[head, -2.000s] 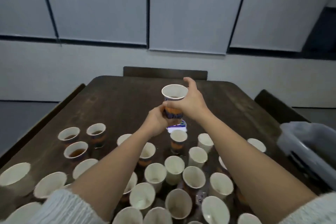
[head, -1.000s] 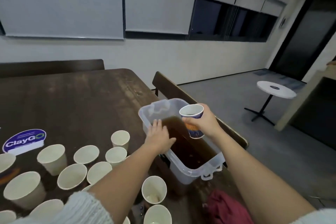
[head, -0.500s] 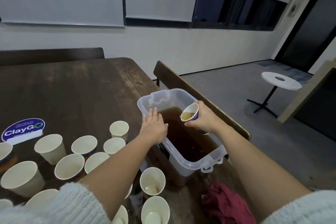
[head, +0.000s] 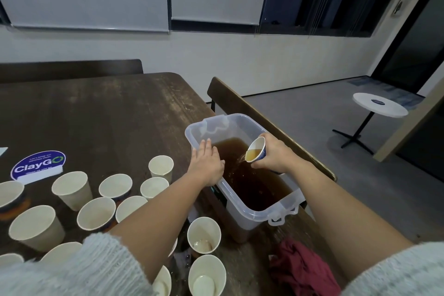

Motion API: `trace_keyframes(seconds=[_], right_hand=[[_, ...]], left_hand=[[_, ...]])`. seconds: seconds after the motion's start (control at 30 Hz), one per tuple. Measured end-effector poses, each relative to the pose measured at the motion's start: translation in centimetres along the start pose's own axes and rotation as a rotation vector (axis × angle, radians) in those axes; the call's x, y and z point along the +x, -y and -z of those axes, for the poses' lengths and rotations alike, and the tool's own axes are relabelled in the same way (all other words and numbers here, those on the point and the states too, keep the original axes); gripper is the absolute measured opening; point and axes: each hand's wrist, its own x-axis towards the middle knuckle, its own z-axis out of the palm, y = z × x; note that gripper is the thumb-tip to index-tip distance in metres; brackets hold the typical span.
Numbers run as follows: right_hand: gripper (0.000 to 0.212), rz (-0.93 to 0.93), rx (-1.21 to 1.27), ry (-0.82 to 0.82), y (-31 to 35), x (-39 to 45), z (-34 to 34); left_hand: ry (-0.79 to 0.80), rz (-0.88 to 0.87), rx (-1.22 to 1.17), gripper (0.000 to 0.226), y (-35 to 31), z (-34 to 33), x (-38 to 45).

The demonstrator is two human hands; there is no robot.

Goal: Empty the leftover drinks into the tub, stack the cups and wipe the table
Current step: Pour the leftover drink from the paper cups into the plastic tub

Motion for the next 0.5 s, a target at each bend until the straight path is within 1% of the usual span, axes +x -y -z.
trace_keyframes(seconds=[0.23,0.5], right_hand=[[0.073,-0.017,-0.122,-0.010,-0.17,0.21,-0.04],[0.076,-0.023,-0.208,-0.011,-0.20,0.34,0.02]], left_hand=[[0.006,0.002,-0.002,0.057,-0.08,0.10,-0.07],[0.008,-0.009,0.006,0.057,0.02,0.10,-0.06]])
